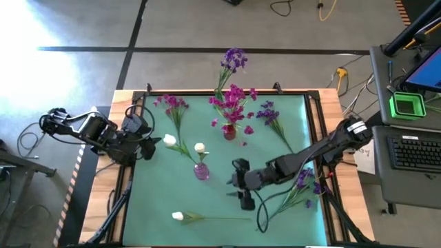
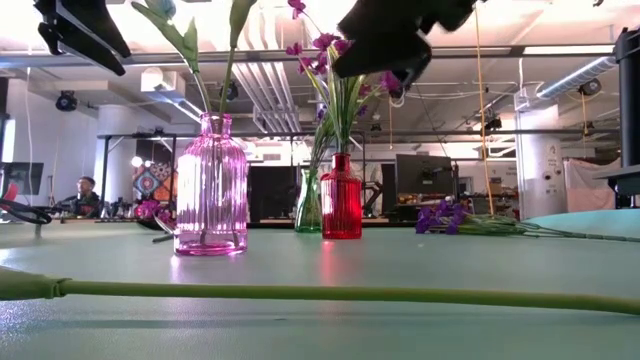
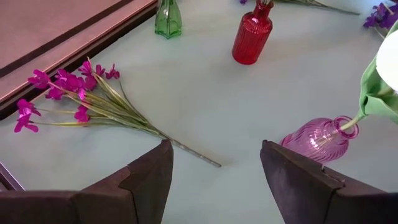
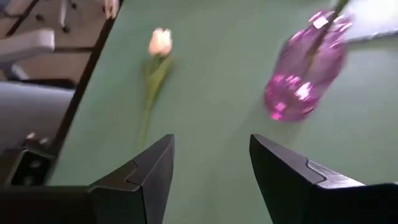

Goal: Sort flowers into vase by color
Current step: Put the pink flower into the red vase

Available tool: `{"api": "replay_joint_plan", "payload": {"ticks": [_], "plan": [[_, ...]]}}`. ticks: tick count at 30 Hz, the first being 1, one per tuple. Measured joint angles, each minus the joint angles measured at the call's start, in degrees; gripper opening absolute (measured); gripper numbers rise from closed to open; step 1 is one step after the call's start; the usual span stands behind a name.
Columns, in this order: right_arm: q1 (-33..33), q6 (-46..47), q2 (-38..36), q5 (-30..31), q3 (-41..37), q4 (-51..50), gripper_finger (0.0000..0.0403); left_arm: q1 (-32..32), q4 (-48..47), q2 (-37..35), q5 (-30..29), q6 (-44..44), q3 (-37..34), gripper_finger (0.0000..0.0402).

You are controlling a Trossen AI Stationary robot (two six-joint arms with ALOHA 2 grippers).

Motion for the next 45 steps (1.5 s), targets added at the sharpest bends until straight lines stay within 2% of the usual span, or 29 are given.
{"api": "replay_joint_plan", "payload": {"ticks": [8, 11, 15, 18, 21, 24, 28, 33, 38, 45], "plan": [[4.1, 8.2, 7.9, 0.6, 11.4, -12.4, 0.0201, 0.0, -0.1, -0.1, 0.4, 1.4, 0.0, 0.0231], [4.8, 11.2, 11.1, -0.2, 16.4, -18.1, 0.0201, 0.0, -0.3, -0.3, 3.7, 2.4, 0.0, 0.0231], [5.3, 16.4, 13.7, -1.8, 23.2, -30.9, 0.0201, 0.0, -1.4, -0.8, 9.5, 3.3, 0.0, 0.0231], [5.3, 22.0, 13.9, -3.5, 27.2, -44.0, 0.0201, 0.0, -3.5, -1.2, 12.3, 3.1, 0.0, 0.0231], [5.3, 29.0, 13.0, -3.4, 29.6, -56.9, 0.0201, 0.0, -6.3, -1.7, 14.0, 2.7, 0.0, 0.0231], [5.3, 37.5, 10.6, -3.3, 29.9, -65.0, 0.0201, 0.0, -8.6, -2.1, 14.0, 1.6, 0.0, 0.0231], [5.7, 43.9, 6.5, -2.4, 27.8, -66.9, 0.0201, 0.0, -9.7, -2.7, 13.7, 1.4, 0.0, 0.0231], [6.3, 47.2, 2.4, 2.1, 25.6, -66.9, 0.0201, 0.0, -9.7, -3.1, 11.8, 1.4, 0.0, 0.0231], [6.5, 46.4, 0.2, 5.1, 25.4, -66.8, 0.0201, 0.0, -8.2, -3.1, 8.0, 0.6, 0.0, 0.0231], [5.6, 40.4, -2.8, 10.5, 25.3, -66.8, 0.0201, 0.5, -5.3, -3.1, 4.9, -0.8, 1.1, 0.0231]]}}
